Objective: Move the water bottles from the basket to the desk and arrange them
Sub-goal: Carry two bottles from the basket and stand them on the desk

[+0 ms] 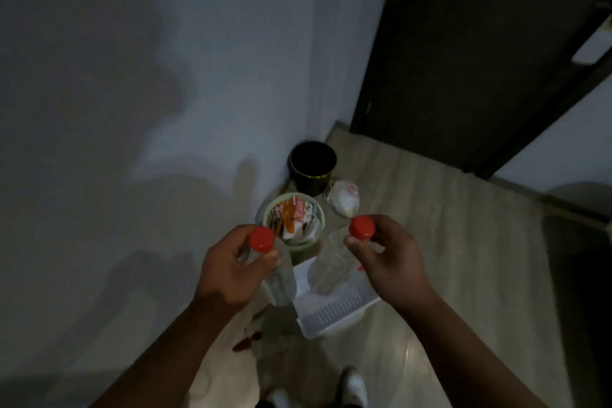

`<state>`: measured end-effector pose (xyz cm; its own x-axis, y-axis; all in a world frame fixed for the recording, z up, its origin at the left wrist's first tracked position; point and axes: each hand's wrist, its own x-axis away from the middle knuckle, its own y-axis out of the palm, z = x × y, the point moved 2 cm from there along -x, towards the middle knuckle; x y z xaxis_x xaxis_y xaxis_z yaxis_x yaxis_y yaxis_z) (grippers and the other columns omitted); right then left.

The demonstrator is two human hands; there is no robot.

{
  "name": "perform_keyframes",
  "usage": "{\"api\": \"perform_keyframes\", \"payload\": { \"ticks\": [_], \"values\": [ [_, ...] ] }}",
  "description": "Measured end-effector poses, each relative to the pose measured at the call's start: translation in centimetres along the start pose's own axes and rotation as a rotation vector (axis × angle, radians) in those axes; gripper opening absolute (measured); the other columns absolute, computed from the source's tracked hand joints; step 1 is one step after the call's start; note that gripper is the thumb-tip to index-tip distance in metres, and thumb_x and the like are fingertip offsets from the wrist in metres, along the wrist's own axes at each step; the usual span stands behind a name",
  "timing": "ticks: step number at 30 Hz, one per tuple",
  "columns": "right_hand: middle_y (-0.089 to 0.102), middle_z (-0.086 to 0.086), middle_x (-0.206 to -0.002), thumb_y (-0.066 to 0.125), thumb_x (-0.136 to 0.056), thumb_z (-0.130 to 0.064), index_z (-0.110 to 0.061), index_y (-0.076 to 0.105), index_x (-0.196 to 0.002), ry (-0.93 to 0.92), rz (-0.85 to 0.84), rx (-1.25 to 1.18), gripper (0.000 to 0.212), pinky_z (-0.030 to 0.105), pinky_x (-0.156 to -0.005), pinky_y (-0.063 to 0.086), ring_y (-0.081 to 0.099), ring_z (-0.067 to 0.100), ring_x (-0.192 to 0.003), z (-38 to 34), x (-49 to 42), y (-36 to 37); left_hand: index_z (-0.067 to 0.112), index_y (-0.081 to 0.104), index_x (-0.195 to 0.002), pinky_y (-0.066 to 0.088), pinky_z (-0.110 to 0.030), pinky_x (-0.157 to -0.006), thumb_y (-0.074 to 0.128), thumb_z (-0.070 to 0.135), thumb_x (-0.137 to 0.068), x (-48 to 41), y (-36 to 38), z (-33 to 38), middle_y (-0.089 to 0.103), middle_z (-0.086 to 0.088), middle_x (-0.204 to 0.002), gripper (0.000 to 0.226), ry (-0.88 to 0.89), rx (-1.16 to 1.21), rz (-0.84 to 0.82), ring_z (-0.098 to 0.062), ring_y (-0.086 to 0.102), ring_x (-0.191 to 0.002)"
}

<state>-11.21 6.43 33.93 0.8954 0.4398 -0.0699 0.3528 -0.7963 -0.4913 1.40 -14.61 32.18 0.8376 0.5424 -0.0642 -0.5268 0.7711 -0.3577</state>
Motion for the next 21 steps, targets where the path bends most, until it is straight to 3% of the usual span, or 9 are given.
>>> {"api": "perform_keyframes", "payload": {
  "ticks": [3, 8, 11, 13, 15, 17, 18, 21],
  "values": [
    [0.068, -0.014, -0.090, 0.071, -0.086, -0.021, -0.028, 0.063, -0.098, -0.100, -0.027, -0.045, 0.017, 0.018, -0.075, 0.052, 0.065, 0.000, -0.090, -3.5, -1.0, -0.1, 0.054, 0.065, -0.085, 0.046, -0.006, -0.071, 0.076, 0.015, -0.074, -0.1, -2.1, 2.1, 0.069, 0.024, -0.087, 0.041, 0.034, 0.062, 0.117, 0.005, 0.064, -0.082],
    [0.068, -0.012, -0.088, 0.072, -0.084, -0.020, -0.028, 0.064, -0.096, -0.157, -0.159, -0.080, 0.017, 0.025, -0.075, 0.053, 0.065, 0.003, -0.085, -6.5, -3.6, -0.1, 0.059, 0.067, -0.082, 0.047, -0.006, -0.072, 0.081, 0.017, -0.071, 0.4, -3.8, 4.8, 0.069, 0.029, -0.084, 0.046, 0.047, 0.058, 0.272, 0.008, 0.064, -0.080],
    [0.069, -0.007, -0.081, 0.074, -0.082, -0.021, -0.024, 0.066, -0.091, -0.173, -0.231, -0.086, 0.012, 0.028, -0.073, 0.053, 0.066, 0.005, -0.078, -6.9, -5.2, 0.1, 0.057, 0.066, -0.082, 0.048, -0.007, -0.071, 0.075, 0.037, -0.062, 1.0, -4.1, 6.0, 0.069, 0.029, -0.083, 0.030, 0.037, 0.043, 0.389, 0.007, 0.065, -0.079],
    [0.067, -0.012, -0.079, 0.076, -0.081, -0.019, -0.026, 0.065, -0.086, -0.203, -0.281, -0.096, 0.013, 0.016, -0.069, 0.048, 0.064, 0.000, -0.075, -7.0, -6.2, -0.1, 0.056, 0.067, -0.082, 0.048, -0.006, -0.071, 0.072, 0.045, -0.058, 1.7, -3.9, 6.7, 0.070, 0.028, -0.084, 0.026, 0.007, 0.023, 0.475, 0.006, 0.065, -0.080],
    [0.064, -0.023, -0.076, 0.075, -0.079, -0.021, -0.033, 0.062, -0.076, -0.225, -0.335, -0.067, 0.018, 0.006, -0.062, 0.042, 0.061, -0.007, -0.072, -7.1, -7.1, -0.7, 0.047, 0.070, -0.078, 0.048, -0.006, -0.070, 0.082, 0.027, -0.067, 2.4, -3.3, 7.1, 0.070, 0.026, -0.082, 0.026, -0.025, -0.004, 0.531, 0.006, 0.065, -0.077],
    [0.064, -0.022, -0.073, 0.074, -0.078, -0.024, -0.033, 0.060, -0.071, -0.276, -0.384, -0.016, 0.018, 0.007, -0.060, 0.042, 0.060, -0.005, -0.070, -7.2, -7.9, -1.6, 0.041, 0.071, -0.078, 0.047, -0.006, -0.068, 0.081, 0.004, -0.073, 3.2, -2.4, 7.6, 0.071, 0.022, -0.081, 0.038, -0.057, -0.041, 0.575, 0.005, 0.065, -0.074],
    [0.066, -0.017, -0.075, 0.075, -0.079, -0.021, -0.031, 0.063, -0.074, -0.281, -0.403, -0.054, 0.016, 0.009, -0.062, 0.044, 0.062, -0.001, -0.072, -7.1, -8.1, -2.0, 0.044, 0.071, -0.080, 0.047, -0.006, -0.067, 0.081, 0.004, -0.073, 3.7, -1.9, 8.0, 0.071, 0.020, -0.082, 0.042, -0.079, -0.054, 0.598, 0.005, 0.065, -0.074],
    [0.070, -0.016, -0.081, 0.077, -0.078, -0.007, -0.032, 0.066, -0.080, -0.308, -0.424, -0.200, 0.028, 0.011, -0.070, 0.049, 0.066, 0.000, -0.077, -7.1, -8.7, -2.8, 0.054, 0.068, -0.082, 0.051, -0.017, -0.070, 0.078, 0.031, -0.064, 5.6, -0.5, 9.6, 0.072, 0.019, -0.083, 0.032, -0.115, -0.071, 0.683, -0.004, 0.067, -0.075]
  ]
}}
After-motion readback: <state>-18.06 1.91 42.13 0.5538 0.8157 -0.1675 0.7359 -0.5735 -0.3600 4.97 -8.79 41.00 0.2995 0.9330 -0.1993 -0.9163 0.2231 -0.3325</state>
